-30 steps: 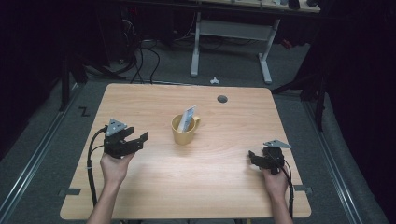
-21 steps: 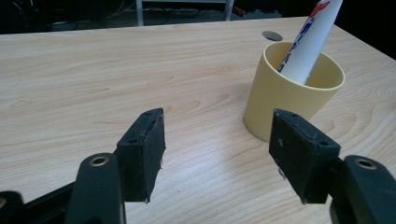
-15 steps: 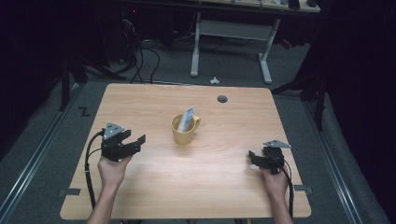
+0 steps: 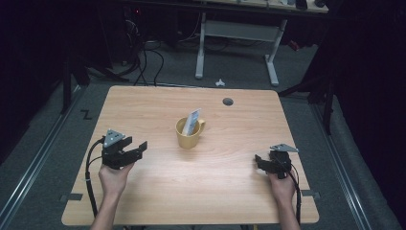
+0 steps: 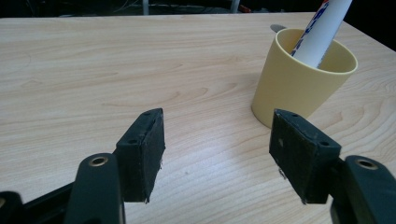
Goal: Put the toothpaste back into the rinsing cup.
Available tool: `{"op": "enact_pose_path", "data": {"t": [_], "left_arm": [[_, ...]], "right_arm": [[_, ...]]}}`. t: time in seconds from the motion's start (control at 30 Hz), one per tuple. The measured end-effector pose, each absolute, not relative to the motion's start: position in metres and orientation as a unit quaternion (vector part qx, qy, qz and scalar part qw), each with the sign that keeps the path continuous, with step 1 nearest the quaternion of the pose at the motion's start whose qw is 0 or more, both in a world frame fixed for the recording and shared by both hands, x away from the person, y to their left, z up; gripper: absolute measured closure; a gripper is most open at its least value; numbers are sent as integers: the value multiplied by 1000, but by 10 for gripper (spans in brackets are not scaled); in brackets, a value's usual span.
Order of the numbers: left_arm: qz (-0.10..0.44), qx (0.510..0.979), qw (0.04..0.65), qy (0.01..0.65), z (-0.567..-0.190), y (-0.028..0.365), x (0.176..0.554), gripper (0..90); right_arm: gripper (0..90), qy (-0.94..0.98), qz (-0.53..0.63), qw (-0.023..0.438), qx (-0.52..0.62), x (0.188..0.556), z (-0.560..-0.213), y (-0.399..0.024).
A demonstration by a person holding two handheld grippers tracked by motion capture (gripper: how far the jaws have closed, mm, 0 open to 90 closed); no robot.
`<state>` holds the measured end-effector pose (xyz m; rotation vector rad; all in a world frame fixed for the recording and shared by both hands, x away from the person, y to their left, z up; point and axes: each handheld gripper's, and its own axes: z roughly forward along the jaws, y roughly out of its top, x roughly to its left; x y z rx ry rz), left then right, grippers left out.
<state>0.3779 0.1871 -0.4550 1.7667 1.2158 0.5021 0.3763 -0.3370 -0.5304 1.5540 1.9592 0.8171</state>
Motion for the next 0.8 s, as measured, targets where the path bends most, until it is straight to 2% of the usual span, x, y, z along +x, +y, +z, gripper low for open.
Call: {"op": "enact_pose_path", "data": {"t": [0.8], "left_arm": [[198,721,434,502,-473,189,373,354]], "right_arm": [[290,720,300,253,572,376,-530,-337]]}}
